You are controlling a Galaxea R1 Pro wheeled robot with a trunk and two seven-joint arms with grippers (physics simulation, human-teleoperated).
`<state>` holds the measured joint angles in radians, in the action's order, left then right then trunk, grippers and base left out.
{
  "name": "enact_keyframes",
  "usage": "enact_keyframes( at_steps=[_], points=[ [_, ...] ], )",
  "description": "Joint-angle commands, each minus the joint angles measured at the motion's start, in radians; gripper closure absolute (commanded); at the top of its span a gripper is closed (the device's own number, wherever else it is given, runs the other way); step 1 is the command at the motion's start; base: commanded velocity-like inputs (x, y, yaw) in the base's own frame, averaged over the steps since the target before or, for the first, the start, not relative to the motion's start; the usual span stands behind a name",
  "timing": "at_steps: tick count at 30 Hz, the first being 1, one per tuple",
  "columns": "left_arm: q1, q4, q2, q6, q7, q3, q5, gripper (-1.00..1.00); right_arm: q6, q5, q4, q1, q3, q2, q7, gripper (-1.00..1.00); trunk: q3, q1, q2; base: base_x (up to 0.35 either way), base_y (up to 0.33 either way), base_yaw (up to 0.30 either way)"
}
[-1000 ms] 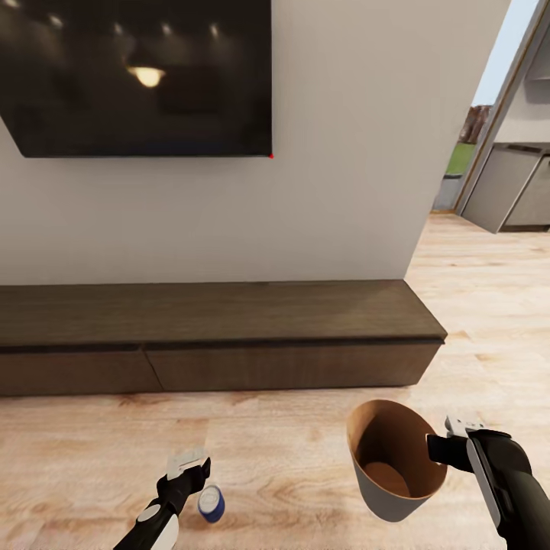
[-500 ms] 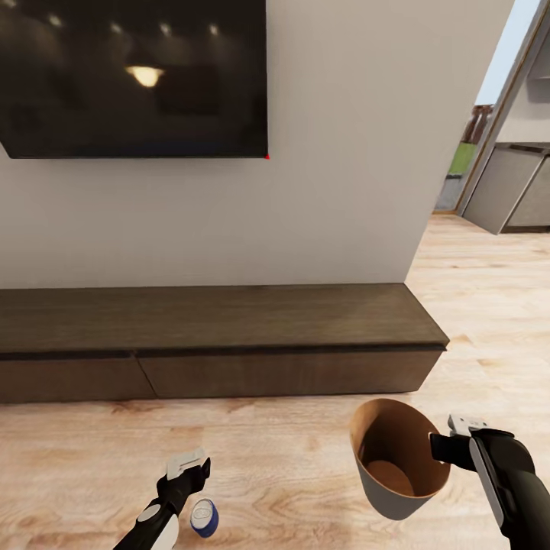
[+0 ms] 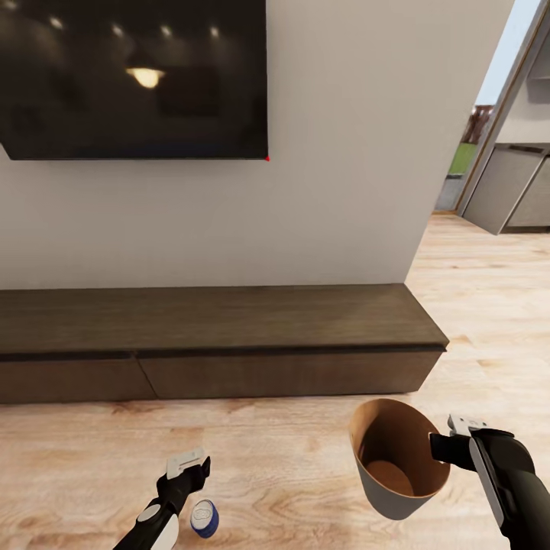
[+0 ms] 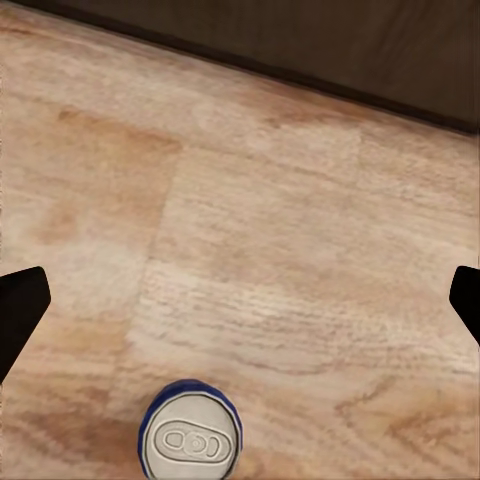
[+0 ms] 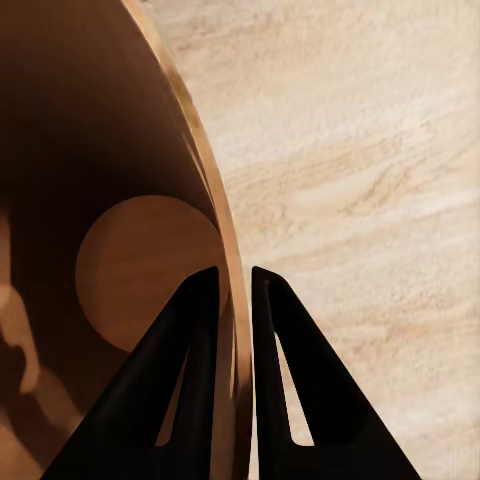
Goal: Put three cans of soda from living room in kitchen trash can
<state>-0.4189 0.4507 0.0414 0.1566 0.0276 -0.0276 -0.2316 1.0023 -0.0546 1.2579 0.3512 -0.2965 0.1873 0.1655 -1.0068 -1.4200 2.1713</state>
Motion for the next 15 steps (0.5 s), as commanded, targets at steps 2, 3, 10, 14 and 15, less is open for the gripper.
enact_keyframes(
  at_steps=[2,3,10,14,15],
  points=[
    [0.000,0.000,0.000,0.001,0.000,0.000,0.000,-1.00,0.001,0.015,0.000,0.000,0.000,0.000,0.006,1.00,0.006,0.008,-0.014,0.000,0.000,0.000],
    [0.000,0.000,0.000,0.002,0.000,0.000,0.000,-1.00,0.001,0.015,0.000,0.000,0.000,0.000,0.006,1.00,0.010,0.012,-0.021,0.000,0.000,0.000],
    [0.000,0.000,0.000,0.003,0.000,0.000,0.000,-1.00,0.001,0.015,0.000,0.000,0.000,0.000,0.007,1.00,0.028,0.035,-0.063,0.000,0.000,0.000],
    [0.000,0.000,0.000,0.003,0.000,0.000,0.000,-1.00,0.001,0.015,0.000,0.000,0.000,0.000,0.006,1.00,0.027,0.035,-0.063,0.000,0.000,0.000],
    [0.000,0.000,0.000,0.003,0.000,0.000,0.000,-1.00,0.001,0.015,0.000,0.000,0.000,0.000,0.006,1.00,0.027,0.035,-0.063,0.000,0.000,0.000]
  ],
)
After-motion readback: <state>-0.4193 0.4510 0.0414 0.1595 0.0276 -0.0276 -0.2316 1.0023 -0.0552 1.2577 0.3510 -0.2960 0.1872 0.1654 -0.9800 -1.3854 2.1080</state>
